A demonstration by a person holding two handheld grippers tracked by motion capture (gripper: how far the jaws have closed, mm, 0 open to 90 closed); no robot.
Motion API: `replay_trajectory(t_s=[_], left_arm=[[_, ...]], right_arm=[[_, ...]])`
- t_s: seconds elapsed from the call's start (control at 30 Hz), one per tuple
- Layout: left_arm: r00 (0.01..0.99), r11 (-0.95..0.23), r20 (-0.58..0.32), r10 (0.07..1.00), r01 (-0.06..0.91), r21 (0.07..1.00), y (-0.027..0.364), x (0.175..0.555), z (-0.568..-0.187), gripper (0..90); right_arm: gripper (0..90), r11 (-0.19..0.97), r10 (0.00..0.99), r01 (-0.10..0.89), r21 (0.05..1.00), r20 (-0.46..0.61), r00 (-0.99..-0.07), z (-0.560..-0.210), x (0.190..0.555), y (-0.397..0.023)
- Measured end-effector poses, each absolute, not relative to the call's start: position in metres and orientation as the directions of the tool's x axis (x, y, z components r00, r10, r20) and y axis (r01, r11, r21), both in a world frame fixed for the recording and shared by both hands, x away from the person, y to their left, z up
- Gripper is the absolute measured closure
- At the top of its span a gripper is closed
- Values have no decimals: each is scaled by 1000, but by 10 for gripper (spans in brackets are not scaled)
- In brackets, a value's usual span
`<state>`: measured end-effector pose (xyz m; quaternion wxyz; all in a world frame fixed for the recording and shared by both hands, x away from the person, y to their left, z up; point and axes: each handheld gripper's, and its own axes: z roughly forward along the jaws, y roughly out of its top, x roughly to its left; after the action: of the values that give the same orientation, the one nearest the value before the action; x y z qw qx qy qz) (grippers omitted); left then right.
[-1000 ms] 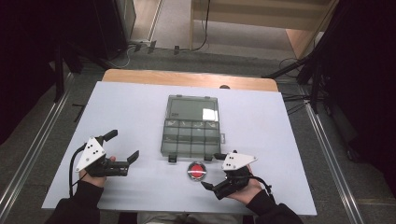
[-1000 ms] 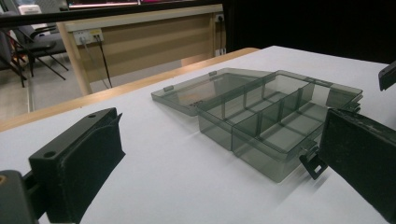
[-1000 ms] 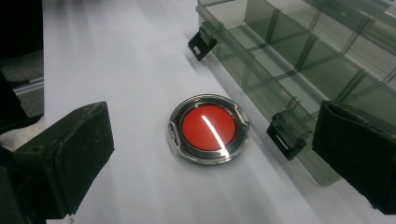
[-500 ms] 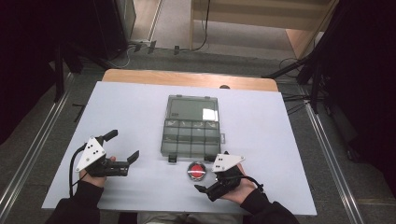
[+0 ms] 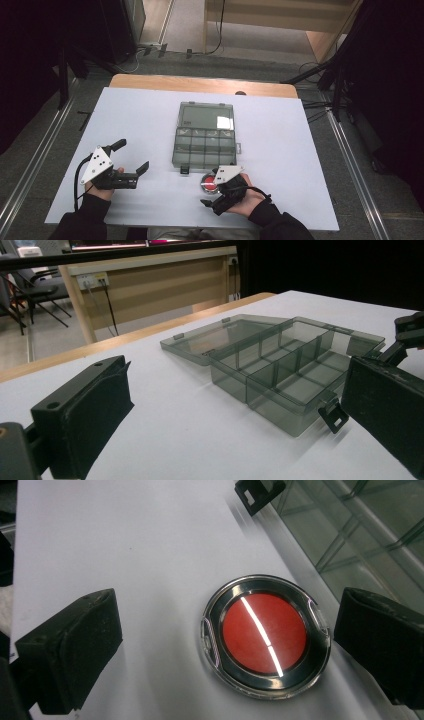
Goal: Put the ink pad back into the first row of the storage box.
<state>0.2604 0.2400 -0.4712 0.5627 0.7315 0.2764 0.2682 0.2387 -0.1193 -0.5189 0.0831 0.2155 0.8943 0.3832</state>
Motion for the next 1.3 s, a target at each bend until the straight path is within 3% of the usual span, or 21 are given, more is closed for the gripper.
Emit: replay_trajectory(t_s=[0.37, 0.67, 0.93, 1.07, 1.3], left_arm=[[710, -214, 79, 700, 102, 971, 239, 261, -472, 0], [709, -213, 78, 701, 103, 972, 239, 260, -471, 0], [709, -210, 77, 701, 102, 972, 239, 260, -471, 0], [709, -209, 76, 701, 102, 972, 239, 260, -471, 0], [709, -209, 77, 701, 102, 973, 239, 260, -471, 0]], right_arm=[[123, 622, 457, 314, 717, -6, -889, -520, 244, -120], [190, 669, 476, 278, 690, -110, -873, -521, 242, -115], [211, 668, 498, 308, 678, -100, -861, -520, 240, -113], [227, 638, 524, 376, 672, -21, -852, -521, 244, -116], [256, 635, 529, 376, 675, -24, -848, -521, 244, -116]])
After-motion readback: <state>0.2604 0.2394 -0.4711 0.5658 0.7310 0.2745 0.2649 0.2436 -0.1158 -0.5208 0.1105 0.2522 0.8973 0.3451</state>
